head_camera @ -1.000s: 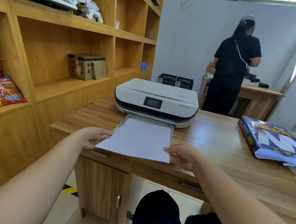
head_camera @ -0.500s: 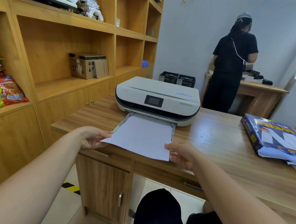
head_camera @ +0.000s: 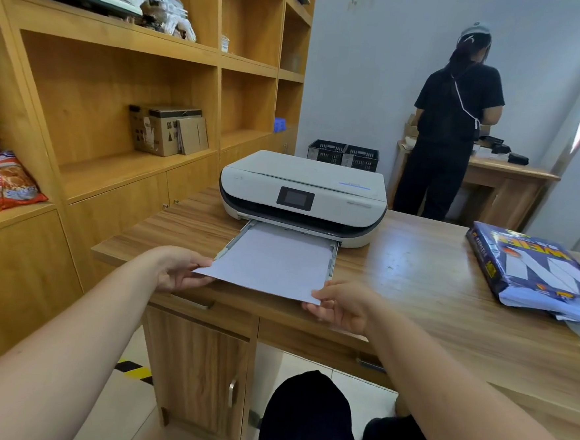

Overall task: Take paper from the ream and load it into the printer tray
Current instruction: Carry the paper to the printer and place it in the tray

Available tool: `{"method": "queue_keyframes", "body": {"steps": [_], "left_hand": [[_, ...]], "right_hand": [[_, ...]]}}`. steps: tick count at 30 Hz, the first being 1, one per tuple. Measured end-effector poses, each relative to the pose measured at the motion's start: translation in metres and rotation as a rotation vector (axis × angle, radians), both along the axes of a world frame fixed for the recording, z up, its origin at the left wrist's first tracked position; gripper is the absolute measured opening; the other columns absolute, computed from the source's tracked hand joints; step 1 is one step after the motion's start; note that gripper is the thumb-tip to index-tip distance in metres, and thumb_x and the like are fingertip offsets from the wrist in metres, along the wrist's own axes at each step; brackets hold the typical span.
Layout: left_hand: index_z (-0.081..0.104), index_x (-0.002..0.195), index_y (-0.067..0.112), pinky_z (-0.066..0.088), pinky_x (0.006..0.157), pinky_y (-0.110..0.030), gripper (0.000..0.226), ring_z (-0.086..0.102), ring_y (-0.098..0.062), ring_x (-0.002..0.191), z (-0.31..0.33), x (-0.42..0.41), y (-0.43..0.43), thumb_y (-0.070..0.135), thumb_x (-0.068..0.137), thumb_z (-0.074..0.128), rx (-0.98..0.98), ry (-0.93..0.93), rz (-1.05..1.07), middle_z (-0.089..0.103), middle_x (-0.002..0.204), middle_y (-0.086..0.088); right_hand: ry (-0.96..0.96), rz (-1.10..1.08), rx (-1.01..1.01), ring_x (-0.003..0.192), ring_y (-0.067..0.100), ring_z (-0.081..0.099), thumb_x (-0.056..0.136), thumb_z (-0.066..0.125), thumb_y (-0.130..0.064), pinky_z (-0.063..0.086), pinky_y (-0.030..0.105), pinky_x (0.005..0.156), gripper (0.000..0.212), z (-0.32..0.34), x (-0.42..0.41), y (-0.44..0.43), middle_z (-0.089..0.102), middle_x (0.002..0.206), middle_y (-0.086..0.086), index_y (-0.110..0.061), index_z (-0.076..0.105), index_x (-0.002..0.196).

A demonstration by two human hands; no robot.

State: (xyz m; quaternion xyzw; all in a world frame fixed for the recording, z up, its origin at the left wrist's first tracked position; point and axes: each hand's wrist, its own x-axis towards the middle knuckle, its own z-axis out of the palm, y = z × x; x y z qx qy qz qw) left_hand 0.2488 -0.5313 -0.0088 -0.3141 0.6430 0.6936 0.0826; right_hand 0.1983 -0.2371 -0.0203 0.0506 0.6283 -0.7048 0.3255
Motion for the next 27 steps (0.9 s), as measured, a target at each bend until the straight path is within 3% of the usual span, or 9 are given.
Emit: {"method": "queue_keyframes", "body": {"steps": [5, 8, 13, 18, 20, 24, 27], "left_hand": [[0.058, 0.115, -0.005, 0.055, 0.040, -0.026, 0.029, 0.074, -0.027, 0.068, 0.0035, 0.0037, -0.0015, 0.000, 0.087, 0.063, -0.012, -0.027, -0.051, 0.074, 0.088, -0.022], [0.057, 0.117, -0.005, 0.058, 0.046, -0.028, 0.029, 0.073, -0.026, 0.065, 0.0035, 0.0013, 0.0011, -0.005, 0.088, 0.059, -0.019, -0.027, -0.078, 0.074, 0.081, -0.020], [0.059, 0.114, 0.000, 0.060, 0.052, -0.031, 0.025, 0.073, -0.027, 0.065, 0.0022, -0.0010, 0.0031, -0.008, 0.091, 0.053, -0.071, -0.038, -0.076, 0.069, 0.099, -0.021], [0.064, 0.107, 0.004, 0.059, 0.049, -0.029, 0.024, 0.073, -0.024, 0.064, 0.0052, 0.0026, 0.0009, -0.009, 0.091, 0.052, -0.075, -0.014, -0.069, 0.074, 0.086, -0.018], [0.064, 0.108, 0.004, 0.059, 0.048, -0.029, 0.025, 0.073, -0.024, 0.062, 0.0058, 0.0033, 0.0004, -0.009, 0.091, 0.052, -0.077, -0.014, -0.062, 0.072, 0.093, -0.019], [0.064, 0.113, 0.004, 0.060, 0.050, -0.030, 0.027, 0.073, -0.024, 0.063, 0.0040, 0.0008, -0.0013, -0.008, 0.091, 0.052, -0.074, -0.019, -0.044, 0.070, 0.098, -0.019], [0.063, 0.113, 0.005, 0.060, 0.052, -0.031, 0.028, 0.073, -0.024, 0.063, 0.0038, -0.0020, 0.0000, -0.009, 0.091, 0.052, -0.066, -0.010, -0.035, 0.070, 0.097, -0.019]], "right_hand": [[0.028, -0.061, 0.026, 0.078, 0.032, 0.072, 0.088, 0.056, 0.013, 0.056, 0.025, 0.047, 0.049, -0.0023, -0.0065, 0.0001, 0.059, 0.117, 0.028, 0.000, 0.042, 0.132], [0.045, -0.075, 0.013, 0.083, 0.033, 0.069, 0.088, 0.056, 0.014, 0.056, 0.026, 0.046, 0.045, -0.0020, -0.0084, 0.0036, 0.059, 0.115, 0.027, 0.003, 0.043, 0.130], [0.034, -0.058, 0.023, 0.092, 0.034, 0.068, 0.086, 0.059, 0.013, 0.058, 0.029, 0.053, 0.048, -0.0082, -0.0075, 0.0053, 0.060, 0.120, 0.025, 0.003, 0.045, 0.131], [0.024, -0.030, 0.011, 0.083, 0.027, 0.065, 0.085, 0.061, 0.014, 0.059, 0.033, 0.055, 0.046, -0.0074, -0.0043, 0.0040, 0.057, 0.116, 0.021, 0.002, 0.047, 0.126], [0.023, -0.020, 0.020, 0.090, 0.030, 0.066, 0.084, 0.063, 0.013, 0.059, 0.032, 0.055, 0.048, -0.0073, -0.0039, 0.0017, 0.055, 0.124, 0.022, 0.001, 0.048, 0.127], [0.032, -0.034, 0.005, 0.078, 0.028, 0.069, 0.085, 0.062, 0.012, 0.059, 0.032, 0.056, 0.048, -0.0057, -0.0056, -0.0028, 0.057, 0.120, 0.022, 0.003, 0.046, 0.129], [0.042, -0.056, 0.007, 0.088, 0.035, 0.069, 0.086, 0.060, 0.013, 0.058, 0.030, 0.052, 0.050, -0.0028, -0.0078, -0.0043, 0.057, 0.120, 0.025, 0.002, 0.042, 0.131]]}}
